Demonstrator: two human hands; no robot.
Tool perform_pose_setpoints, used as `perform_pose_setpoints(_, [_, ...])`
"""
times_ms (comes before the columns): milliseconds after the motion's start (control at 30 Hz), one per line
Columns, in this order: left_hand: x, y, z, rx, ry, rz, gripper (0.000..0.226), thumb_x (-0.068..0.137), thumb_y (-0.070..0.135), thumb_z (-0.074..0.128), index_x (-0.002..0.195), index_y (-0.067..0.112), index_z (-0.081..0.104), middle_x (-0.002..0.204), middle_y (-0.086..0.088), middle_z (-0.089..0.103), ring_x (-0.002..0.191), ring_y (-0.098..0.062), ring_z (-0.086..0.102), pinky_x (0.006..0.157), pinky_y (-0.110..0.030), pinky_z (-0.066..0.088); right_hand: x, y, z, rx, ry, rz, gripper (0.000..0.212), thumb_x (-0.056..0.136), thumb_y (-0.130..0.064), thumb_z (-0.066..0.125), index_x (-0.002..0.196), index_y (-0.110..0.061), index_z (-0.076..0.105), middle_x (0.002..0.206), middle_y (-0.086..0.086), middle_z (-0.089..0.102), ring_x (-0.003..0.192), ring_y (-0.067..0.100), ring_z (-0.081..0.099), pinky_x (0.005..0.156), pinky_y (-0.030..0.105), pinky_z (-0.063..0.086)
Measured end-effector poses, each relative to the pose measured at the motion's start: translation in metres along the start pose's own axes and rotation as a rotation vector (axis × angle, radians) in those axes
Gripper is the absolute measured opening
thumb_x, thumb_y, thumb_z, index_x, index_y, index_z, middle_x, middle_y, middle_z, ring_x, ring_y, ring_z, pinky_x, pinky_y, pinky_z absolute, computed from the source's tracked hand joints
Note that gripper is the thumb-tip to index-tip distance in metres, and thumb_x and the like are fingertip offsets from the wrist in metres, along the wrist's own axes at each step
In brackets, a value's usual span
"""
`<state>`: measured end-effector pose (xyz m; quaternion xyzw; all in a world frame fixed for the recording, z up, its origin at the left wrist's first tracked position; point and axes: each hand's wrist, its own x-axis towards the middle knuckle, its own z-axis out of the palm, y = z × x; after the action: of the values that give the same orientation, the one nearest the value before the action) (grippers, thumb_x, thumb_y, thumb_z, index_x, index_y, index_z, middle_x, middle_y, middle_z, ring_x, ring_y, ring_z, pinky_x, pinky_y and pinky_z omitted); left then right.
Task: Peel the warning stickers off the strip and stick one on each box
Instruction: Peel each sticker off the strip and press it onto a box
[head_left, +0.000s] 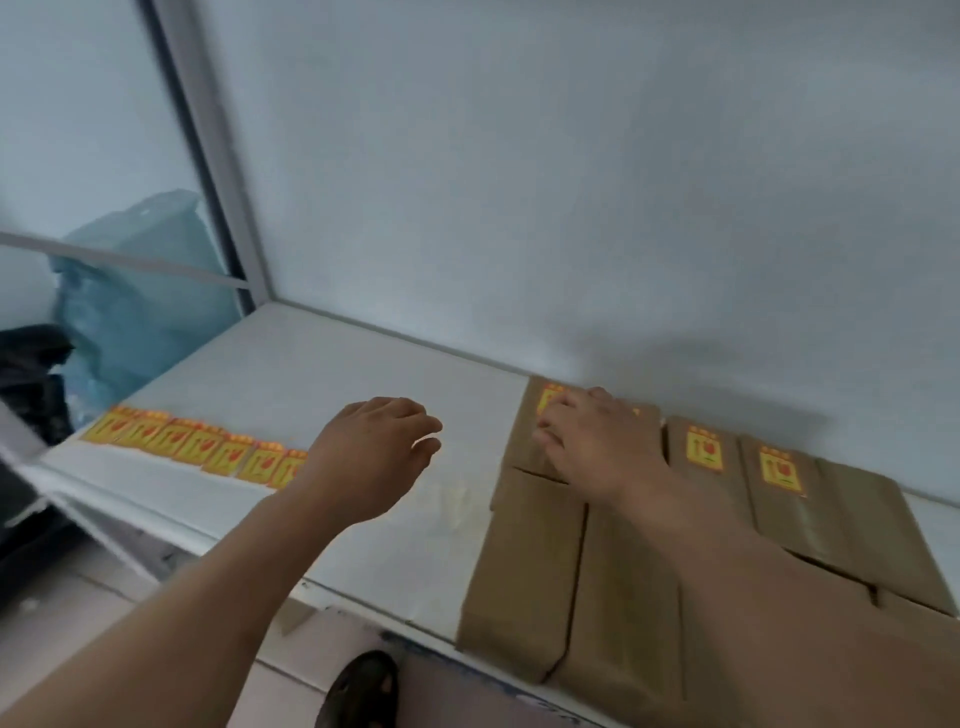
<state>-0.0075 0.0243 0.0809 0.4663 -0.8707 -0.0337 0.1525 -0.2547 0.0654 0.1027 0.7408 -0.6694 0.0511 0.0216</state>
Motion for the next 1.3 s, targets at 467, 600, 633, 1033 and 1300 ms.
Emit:
perform_pose_setpoints(467, [-0.043, -0.140, 0.014, -0.148, -0.158, -0.441, 0.034, 0.098, 0.037, 0.045, 0.130, 0.029, 0.055, 0.134, 0.005, 0.053, 0.122, -0.019, 0.047, 0.097, -0.035, 0.040, 0.087, -0.181, 0.075, 0.236, -0.278, -0.072, 0.033, 0.099, -0.033, 0.044, 0.125, -0.018, 0.057, 0.119, 0.007, 0.059, 0.109, 0.026, 0.055, 0.089, 0.036, 0.045])
perform_pose_setpoints(600, [-0.044, -0.156, 0.030, -0.209, -0.185, -0.486, 0.037, 0.099, 0.038, 0.042, 0.134, 0.028, 0.051, 0.137, 0.001, 0.050, 0.126, -0.021, 0.041, 0.103, -0.037, 0.035, 0.104, -0.206, 0.101, 0.329, -0.328, 0.009, 0.037, 0.097, -0.030, 0.048, 0.131, -0.016, 0.054, 0.124, 0.010, 0.057, 0.114, 0.027, 0.054, 0.093, 0.035, 0.044])
perform_pose_setpoints(633, [-0.045, -0.161, 0.035, -0.218, -0.191, -0.497, 0.038, 0.100, 0.039, 0.041, 0.135, 0.028, 0.050, 0.137, 0.001, 0.050, 0.126, -0.021, 0.041, 0.103, -0.037, 0.034, 0.108, -0.211, 0.106, 0.340, -0.326, 0.024, 0.038, 0.097, -0.030, 0.049, 0.131, -0.015, 0.054, 0.125, 0.010, 0.056, 0.114, 0.028, 0.054, 0.093, 0.035, 0.044])
perform_pose_setpoints(1033, [-0.056, -0.174, 0.062, -0.048, -0.212, -0.463, 0.041, 0.100, 0.040, 0.040, 0.141, 0.042, 0.036, 0.134, 0.002, 0.041, 0.125, -0.024, 0.035, 0.104, -0.042, 0.034, 0.109, -0.233, 0.137, 0.312, -0.139, 0.177, 0.023, 0.096, -0.031, 0.048, 0.116, -0.023, 0.058, 0.112, 0.004, 0.052, 0.096, 0.024, 0.058, 0.072, 0.032, 0.046])
perform_pose_setpoints(1300, [-0.054, -0.174, 0.063, -0.032, -0.218, -0.476, 0.045, 0.098, 0.042, 0.045, 0.141, 0.043, 0.035, 0.136, 0.002, 0.038, 0.128, -0.025, 0.032, 0.106, -0.044, 0.031, 0.117, -0.235, 0.134, 0.366, -0.181, 0.282, 0.016, 0.094, -0.027, 0.049, 0.106, -0.021, 0.058, 0.110, 0.003, 0.052, 0.092, 0.021, 0.058, 0.073, 0.034, 0.049])
